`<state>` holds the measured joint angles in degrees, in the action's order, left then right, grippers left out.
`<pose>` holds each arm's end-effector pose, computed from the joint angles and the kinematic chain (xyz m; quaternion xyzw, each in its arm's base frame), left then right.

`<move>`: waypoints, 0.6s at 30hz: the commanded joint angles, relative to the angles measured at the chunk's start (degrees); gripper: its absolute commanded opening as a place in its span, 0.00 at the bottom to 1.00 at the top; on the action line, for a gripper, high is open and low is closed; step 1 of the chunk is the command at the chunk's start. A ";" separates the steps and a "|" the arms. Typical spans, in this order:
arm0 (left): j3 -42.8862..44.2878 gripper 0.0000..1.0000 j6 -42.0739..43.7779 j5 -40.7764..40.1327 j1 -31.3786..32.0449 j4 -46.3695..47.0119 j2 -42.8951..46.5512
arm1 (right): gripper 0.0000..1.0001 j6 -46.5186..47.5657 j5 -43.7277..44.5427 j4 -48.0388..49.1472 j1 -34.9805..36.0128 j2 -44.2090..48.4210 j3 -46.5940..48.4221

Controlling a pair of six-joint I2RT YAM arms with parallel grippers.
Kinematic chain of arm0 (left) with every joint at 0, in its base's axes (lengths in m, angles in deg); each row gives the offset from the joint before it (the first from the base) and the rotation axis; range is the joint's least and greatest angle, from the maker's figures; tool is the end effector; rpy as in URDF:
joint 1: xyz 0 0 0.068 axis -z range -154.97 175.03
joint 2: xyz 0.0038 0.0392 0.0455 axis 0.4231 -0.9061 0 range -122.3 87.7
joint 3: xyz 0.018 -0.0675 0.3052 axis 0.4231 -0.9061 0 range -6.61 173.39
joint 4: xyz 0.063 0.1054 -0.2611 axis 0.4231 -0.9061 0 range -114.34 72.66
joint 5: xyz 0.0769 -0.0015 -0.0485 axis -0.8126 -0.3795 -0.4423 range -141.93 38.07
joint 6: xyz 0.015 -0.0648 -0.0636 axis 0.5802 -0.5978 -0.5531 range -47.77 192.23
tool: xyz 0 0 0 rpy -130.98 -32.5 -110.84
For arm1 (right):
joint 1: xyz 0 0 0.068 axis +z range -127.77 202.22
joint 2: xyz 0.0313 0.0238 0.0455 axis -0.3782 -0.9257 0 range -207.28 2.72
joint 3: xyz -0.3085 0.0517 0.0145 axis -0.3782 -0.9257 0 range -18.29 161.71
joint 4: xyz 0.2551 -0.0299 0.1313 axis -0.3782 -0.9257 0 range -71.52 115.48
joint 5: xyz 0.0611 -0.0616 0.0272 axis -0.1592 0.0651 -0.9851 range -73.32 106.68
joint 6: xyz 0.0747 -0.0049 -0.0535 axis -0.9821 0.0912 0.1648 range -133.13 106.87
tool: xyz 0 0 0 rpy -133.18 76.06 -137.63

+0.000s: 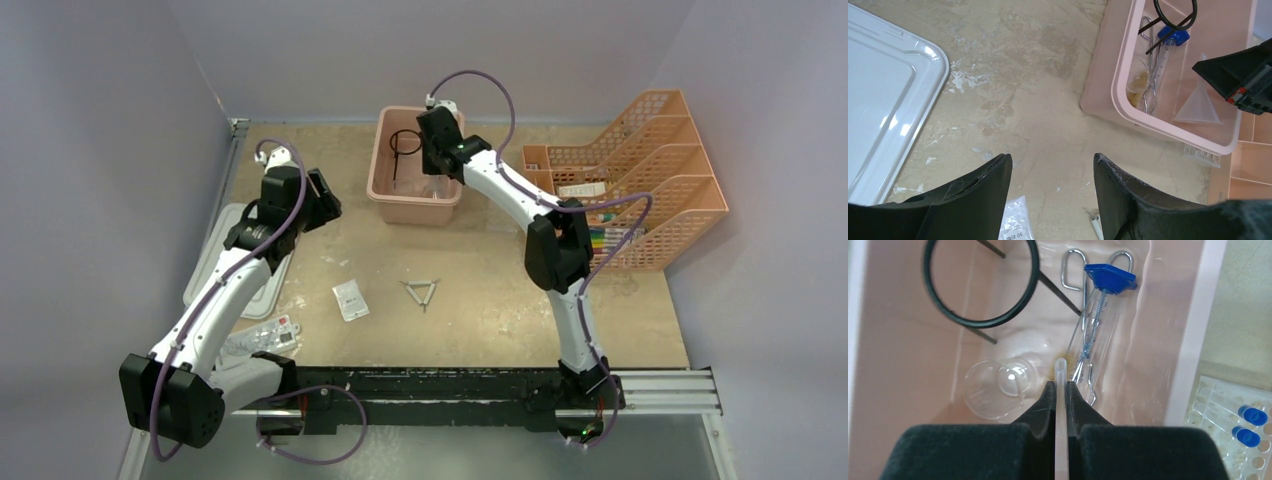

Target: Organize the chemistry lab equipment

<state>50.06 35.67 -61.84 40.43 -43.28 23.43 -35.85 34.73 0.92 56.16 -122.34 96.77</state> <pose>0.2893 -0.0649 0.3260 -0.2013 0.8554 -0.1380 0.4569 0.5130 0.3142 0.2887 -0.0128 0.8772 0.0958 0.4703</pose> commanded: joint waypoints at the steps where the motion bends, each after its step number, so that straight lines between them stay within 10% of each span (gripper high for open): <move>1: 2.43 0.60 1.29 -0.87 -0.37 0.97 -0.62 | 0.00 -2.59 3.02 -3.86 -0.45 -4.04 4.26; 9: 2.42 0.60 2.00 -0.57 -0.37 0.86 -1.92 | 0.06 -2.69 3.79 -4.38 -0.49 -5.91 5.41; 18: 3.00 0.61 1.94 0.60 -0.37 -0.01 -2.78 | 0.35 -0.51 2.02 -6.06 -0.62 -3.35 9.94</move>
<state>50.27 36.52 -61.73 40.41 -43.69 20.72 -37.36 36.63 -4.39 55.63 -130.38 103.11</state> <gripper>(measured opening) 0.610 0.312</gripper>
